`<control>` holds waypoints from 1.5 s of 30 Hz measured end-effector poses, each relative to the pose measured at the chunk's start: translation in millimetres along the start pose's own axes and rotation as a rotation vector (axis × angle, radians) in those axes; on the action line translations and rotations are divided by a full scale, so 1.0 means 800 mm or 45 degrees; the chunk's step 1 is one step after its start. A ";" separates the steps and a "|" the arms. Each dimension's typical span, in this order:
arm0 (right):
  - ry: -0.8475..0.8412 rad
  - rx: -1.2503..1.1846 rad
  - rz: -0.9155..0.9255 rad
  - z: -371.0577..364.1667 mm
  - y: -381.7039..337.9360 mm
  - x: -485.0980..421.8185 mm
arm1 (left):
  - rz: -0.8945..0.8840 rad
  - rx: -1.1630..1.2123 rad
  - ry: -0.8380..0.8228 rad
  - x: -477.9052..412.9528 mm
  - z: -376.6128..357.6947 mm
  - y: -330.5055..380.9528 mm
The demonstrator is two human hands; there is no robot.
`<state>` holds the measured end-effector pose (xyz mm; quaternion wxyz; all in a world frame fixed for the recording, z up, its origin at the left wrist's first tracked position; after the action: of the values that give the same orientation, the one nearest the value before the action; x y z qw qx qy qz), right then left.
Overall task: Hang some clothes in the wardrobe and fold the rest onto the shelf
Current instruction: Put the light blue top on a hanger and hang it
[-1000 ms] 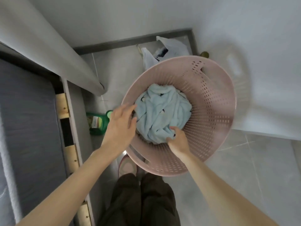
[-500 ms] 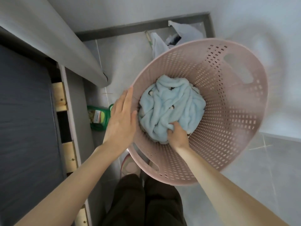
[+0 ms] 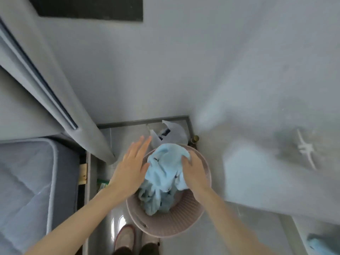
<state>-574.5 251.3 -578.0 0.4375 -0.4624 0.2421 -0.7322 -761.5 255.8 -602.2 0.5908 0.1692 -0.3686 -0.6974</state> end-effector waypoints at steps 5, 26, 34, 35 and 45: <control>0.090 0.041 0.227 0.096 -0.156 0.058 | -0.160 -0.057 -0.203 0.012 0.077 0.085; 0.375 -0.763 0.851 0.381 -0.542 0.325 | -0.363 0.505 0.087 0.075 0.342 0.447; 0.212 -0.458 0.556 0.388 -0.467 0.309 | -0.480 0.822 0.166 0.094 0.388 0.513; 0.179 -0.346 0.558 0.389 -0.455 0.312 | -0.472 0.866 0.161 0.095 0.392 0.520; -0.142 0.264 0.358 0.339 -0.290 0.331 | -0.459 1.209 -0.083 0.109 0.379 0.550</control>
<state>-480.1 151.8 -155.0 0.5937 -0.4164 0.2028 -0.6581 -678.7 255.2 -67.4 0.3072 0.4580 -0.6281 -0.5489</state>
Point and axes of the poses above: each hand's wrist, its own x-axis away from the middle knuckle, its own z-axis out of the back of the hand, y = z × x, the point moved 2 cm from there along -x, towards the middle knuckle, and after that the axes turned 3 degrees about x, right-handed, at the moved point
